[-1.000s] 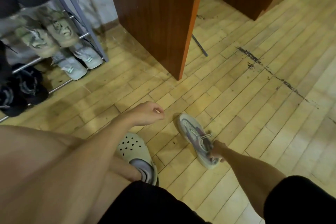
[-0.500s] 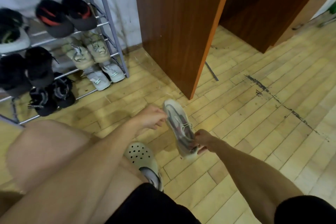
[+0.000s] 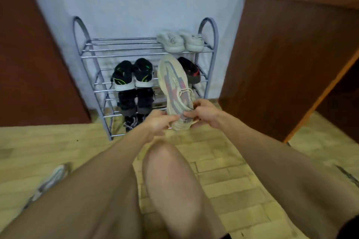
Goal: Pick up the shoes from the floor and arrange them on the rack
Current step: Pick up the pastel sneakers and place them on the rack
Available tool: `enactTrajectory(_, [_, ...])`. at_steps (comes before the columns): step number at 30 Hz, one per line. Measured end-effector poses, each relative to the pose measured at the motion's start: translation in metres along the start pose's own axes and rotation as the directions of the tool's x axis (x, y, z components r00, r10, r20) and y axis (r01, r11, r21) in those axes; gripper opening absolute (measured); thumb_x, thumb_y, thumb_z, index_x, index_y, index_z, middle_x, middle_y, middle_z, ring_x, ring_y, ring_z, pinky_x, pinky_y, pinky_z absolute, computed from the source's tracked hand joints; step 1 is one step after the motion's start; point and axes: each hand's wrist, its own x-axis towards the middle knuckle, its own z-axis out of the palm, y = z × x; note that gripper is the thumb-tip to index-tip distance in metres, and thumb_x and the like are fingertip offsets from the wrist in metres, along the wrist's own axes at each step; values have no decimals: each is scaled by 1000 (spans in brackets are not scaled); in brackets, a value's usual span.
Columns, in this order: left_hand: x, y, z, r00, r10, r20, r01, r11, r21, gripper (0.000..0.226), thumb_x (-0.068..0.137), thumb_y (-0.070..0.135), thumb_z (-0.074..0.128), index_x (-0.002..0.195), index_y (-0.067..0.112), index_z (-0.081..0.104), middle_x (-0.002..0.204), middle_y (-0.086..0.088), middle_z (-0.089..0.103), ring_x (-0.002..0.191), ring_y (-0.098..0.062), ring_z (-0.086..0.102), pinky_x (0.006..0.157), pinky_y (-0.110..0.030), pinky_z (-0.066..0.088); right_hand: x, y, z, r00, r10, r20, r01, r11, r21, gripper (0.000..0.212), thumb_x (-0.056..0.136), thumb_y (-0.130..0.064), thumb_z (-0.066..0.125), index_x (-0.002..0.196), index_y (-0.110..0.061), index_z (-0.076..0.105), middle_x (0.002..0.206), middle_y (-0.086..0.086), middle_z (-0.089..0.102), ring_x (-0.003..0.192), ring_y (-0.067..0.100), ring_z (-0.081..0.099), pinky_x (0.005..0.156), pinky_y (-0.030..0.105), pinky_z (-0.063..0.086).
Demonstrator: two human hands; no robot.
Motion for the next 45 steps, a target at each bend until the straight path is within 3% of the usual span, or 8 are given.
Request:
enactTrajectory(7, [-24,-27,-147,970,66,-235,-130,956,-264,27,84,4,67,110,-2,62,88,-11,69,75,-21,66,61,-27,59,28,-102,142,972,-139,188,163,980,-117,26,80,-21,76,103,-19,64,100,4,72,92,22,69,81,42,59])
enactTrajectory(11, [-39,-73,-212,948,39,-315,-124,958,-258,20,84,2,66,104,4,64,78,-3,66,61,-10,63,66,-28,59,39,-110,227,947,-120,298,184,963,-196,35,78,-24,78,110,-22,63,100,-1,72,90,18,69,79,39,59])
enactTrajectory(19, [-37,-210,-290,935,-210,-285,94,924,-371,39,88,34,64,119,9,64,112,-6,68,96,-18,64,91,-34,50,82,-68,353,909,91,407,5,974,-228,42,79,-7,76,119,-11,65,115,9,70,108,28,65,90,47,55])
enactTrajectory(22, [-26,-263,-313,847,-388,-363,253,895,-366,35,83,32,66,111,12,65,113,-8,66,98,-21,63,80,-28,49,106,-51,382,897,160,412,-36,956,-292,41,75,-7,79,114,-8,66,116,11,70,107,29,66,88,48,56])
enactTrajectory(26, [-11,-327,-329,668,-559,-492,574,807,-137,41,88,26,58,123,4,62,128,-12,59,121,-33,54,96,-33,42,137,-21,415,881,244,405,-89,927,-364,51,71,-14,83,119,-5,65,115,12,70,103,30,67,76,41,60])
enactTrajectory(37, [40,-433,-336,396,-710,-583,718,635,-287,69,94,23,53,153,19,17,159,-13,10,138,-37,32,102,-38,39,195,69,428,826,388,410,-195,878,-437,38,72,-11,82,108,-10,71,102,10,73,91,26,70,72,38,61])
enactTrajectory(41, [56,-444,-328,321,-683,-656,762,598,-250,51,94,28,47,141,11,37,139,-21,44,123,-38,47,91,-40,44,194,76,423,819,391,420,-178,869,-461,38,73,-16,81,109,-9,71,102,10,72,91,27,69,59,30,59])
enactTrajectory(45, [53,-455,-299,313,-720,-619,760,581,-291,52,86,37,60,129,7,51,123,-18,54,99,-29,55,74,-36,50,192,81,412,797,403,449,-169,864,-475,33,74,-16,80,106,-12,72,102,8,72,94,27,69,76,40,61])
